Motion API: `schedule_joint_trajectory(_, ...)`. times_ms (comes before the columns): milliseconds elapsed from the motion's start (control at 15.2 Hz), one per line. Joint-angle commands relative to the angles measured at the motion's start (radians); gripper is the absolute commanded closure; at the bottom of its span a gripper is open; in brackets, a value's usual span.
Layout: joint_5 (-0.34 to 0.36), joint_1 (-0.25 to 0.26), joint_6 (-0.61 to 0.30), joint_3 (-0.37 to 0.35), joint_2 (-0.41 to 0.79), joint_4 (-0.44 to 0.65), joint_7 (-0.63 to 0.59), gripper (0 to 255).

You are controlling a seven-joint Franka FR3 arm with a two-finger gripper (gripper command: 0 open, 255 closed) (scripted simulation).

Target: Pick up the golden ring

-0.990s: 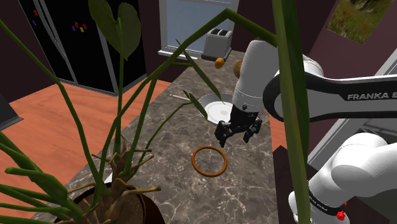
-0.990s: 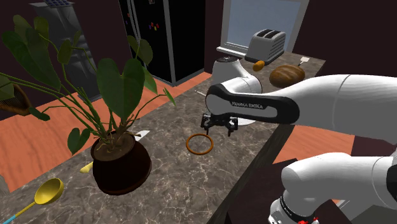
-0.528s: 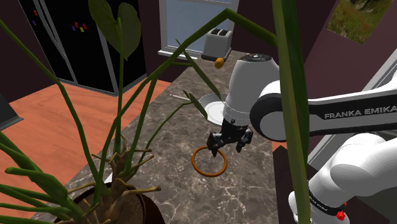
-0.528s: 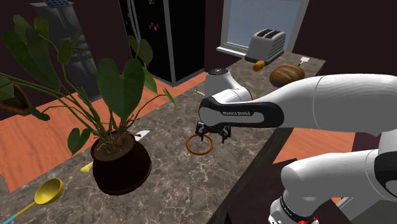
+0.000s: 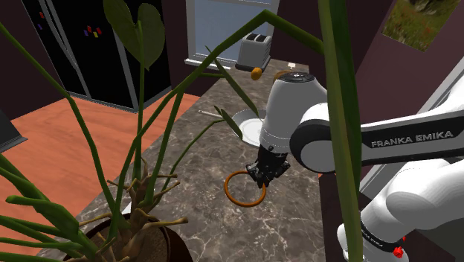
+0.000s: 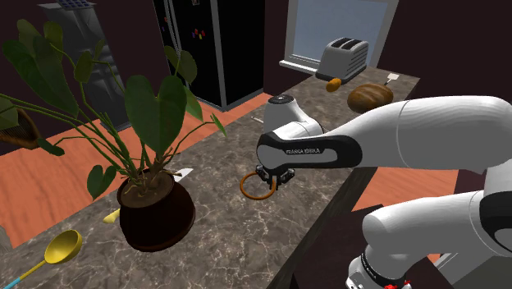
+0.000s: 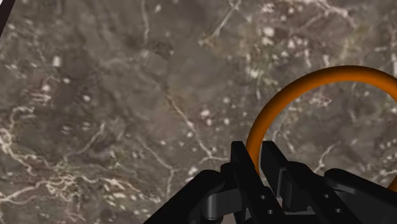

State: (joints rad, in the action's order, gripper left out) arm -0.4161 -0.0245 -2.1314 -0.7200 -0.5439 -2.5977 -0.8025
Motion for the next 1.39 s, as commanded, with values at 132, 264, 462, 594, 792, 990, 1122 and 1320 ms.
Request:
schedule_joint_trajectory(132,0.000,0.000,0.000,0.000,0.000,0.000,0.000,255)
schedule_joint_trajectory(264,0.000,0.000,0.000,0.000,0.000,0.000,0.000,255)
schedule_joint_trajectory(462,0.004,0.002,0.030,0.010,-0.013,0.018,-0.001,255)
schedule_joint_trajectory(594,0.008,0.003,0.062,0.023,-0.027,0.035,0.000,255)
schedule_joint_trajectory(792,0.015,0.005,0.108,0.041,-0.047,0.062,0.000,255)
schedule_joint_trajectory(990,0.023,0.006,0.153,0.057,-0.062,0.091,0.000,255)
schedule_joint_trajectory(1122,0.028,0.006,0.182,0.068,-0.071,0.111,0.000,255)
schedule_joint_trajectory(1320,0.037,0.005,0.225,0.083,-0.082,0.143,-0.001,255)
